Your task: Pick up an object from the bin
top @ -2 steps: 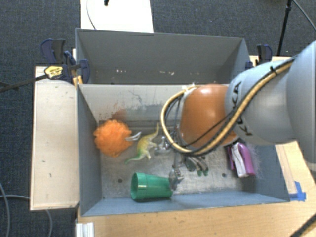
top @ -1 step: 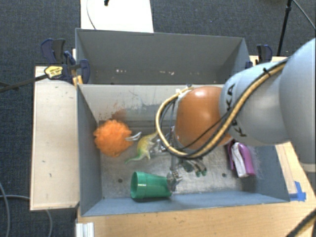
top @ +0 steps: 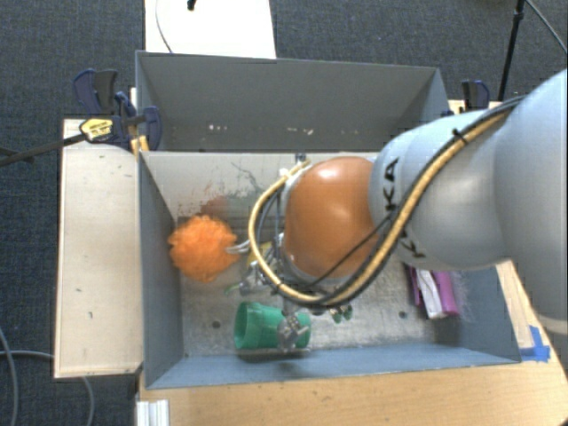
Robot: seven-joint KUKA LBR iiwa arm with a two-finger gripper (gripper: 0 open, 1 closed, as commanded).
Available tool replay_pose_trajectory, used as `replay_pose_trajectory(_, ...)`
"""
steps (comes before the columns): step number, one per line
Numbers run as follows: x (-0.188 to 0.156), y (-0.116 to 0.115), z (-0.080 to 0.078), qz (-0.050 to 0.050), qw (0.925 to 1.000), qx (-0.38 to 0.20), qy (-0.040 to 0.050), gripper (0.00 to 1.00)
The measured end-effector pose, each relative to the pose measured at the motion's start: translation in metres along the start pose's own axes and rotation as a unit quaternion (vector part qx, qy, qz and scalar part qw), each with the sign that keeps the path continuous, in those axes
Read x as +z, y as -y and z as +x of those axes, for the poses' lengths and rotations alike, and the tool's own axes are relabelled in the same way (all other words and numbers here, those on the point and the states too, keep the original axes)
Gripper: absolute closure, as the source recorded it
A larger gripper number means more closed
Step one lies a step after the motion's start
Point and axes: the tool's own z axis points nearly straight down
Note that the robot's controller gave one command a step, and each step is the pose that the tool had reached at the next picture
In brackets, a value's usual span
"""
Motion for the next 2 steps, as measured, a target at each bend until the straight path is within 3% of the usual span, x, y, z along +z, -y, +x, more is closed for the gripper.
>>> replay_pose_trajectory(1, 0.052, -0.004, -0.004, 0.000, 0.9990, 0.045, 0.0027, 0.00)
replay_pose_trajectory(2, 0.058, 0.018, -0.001, 0.000, 0.9993, 0.036, 0.0044, 1.00)
